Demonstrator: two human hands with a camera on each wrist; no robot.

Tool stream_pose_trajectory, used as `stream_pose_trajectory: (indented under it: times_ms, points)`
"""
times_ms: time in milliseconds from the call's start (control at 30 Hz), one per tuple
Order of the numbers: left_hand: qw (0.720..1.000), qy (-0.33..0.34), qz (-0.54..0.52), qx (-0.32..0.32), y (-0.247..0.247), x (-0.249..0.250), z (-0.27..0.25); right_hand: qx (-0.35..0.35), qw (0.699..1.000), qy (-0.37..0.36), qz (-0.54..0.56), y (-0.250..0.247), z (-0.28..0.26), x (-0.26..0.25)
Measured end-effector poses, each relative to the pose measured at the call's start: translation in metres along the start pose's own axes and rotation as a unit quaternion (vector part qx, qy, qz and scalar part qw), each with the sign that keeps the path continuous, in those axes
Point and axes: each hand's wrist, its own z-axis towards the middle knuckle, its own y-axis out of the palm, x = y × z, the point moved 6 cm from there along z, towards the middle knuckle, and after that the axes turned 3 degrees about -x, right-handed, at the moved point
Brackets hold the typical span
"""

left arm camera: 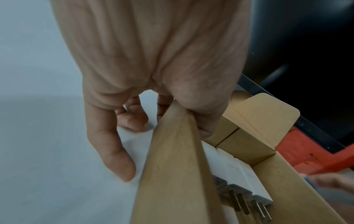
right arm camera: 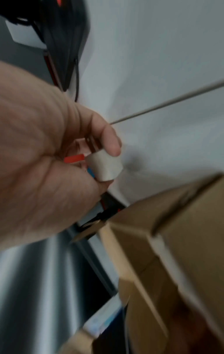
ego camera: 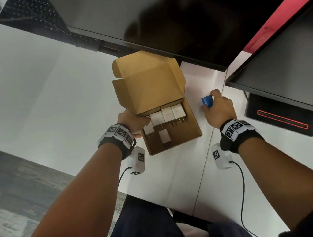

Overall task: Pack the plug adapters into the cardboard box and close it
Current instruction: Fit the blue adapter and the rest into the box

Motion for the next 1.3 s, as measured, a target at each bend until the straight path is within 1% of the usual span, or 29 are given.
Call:
stream_pose_trajectory:
  times_ms: [67,167,200,267,333,400,467,567,733,1000,1100,1167,1233,1300]
  points:
    - [1.0,0.001,0.006,-0.004,0.0,0.001,0.001,0.025,0.998,-0.039,0.037,-0.007,-0.014,-0.008]
    - [1.0,0.002,0.01,-0.01,0.0,0.001,0.001,0.037,0.992,-0.111,0.042,-0.015,-0.042,-0.03]
    - [1.0,0.002,0.011,-0.01,0.0,0.001,0.001,0.023,0.991,-0.128,0.032,-0.015,-0.052,-0.038]
    - [1.0,0.004,0.014,-0.008,0.0,0.001,0.002,-0.037,0.988,-0.147,-0.001,-0.005,-0.066,-0.051]
    - [1.0,0.004,0.017,-0.01,-0.001,0.0,0.002,-0.114,0.981,-0.149,-0.058,0.014,-0.073,-0.059]
    - [1.0,0.008,0.021,-0.015,-0.001,0.001,0.001,-0.155,0.966,-0.158,-0.13,0.033,-0.076,-0.065]
    - [1.0,0.011,0.022,-0.017,-0.001,0.002,0.0,-0.168,0.953,-0.17,-0.186,0.047,-0.075,-0.073]
    - [1.0,0.008,0.019,-0.012,-0.001,0.001,0.001,-0.174,0.939,-0.157,-0.25,0.061,-0.07,-0.082]
    - [1.0,0.013,0.024,-0.012,-0.001,0.002,-0.001,-0.171,0.928,-0.128,-0.305,0.071,-0.059,-0.089]
    - [0.999,0.022,0.042,-0.008,-0.002,0.003,0.001,-0.183,0.943,-0.098,-0.26,0.07,-0.059,-0.087]
    - [0.999,0.019,0.044,-0.009,-0.002,0.003,0.003,-0.178,0.951,-0.103,-0.231,0.061,-0.06,-0.086]
    - [0.999,0.016,0.046,-0.009,-0.002,0.002,0.004,-0.174,0.962,-0.12,-0.171,0.055,-0.059,-0.085]
    - [0.999,0.014,0.044,-0.01,-0.001,0.002,0.004,-0.165,0.972,-0.141,-0.087,0.048,-0.058,-0.085]
    - [0.999,0.014,0.047,-0.01,-0.001,0.002,0.004,-0.148,0.974,-0.17,-0.023,0.043,-0.059,-0.086]
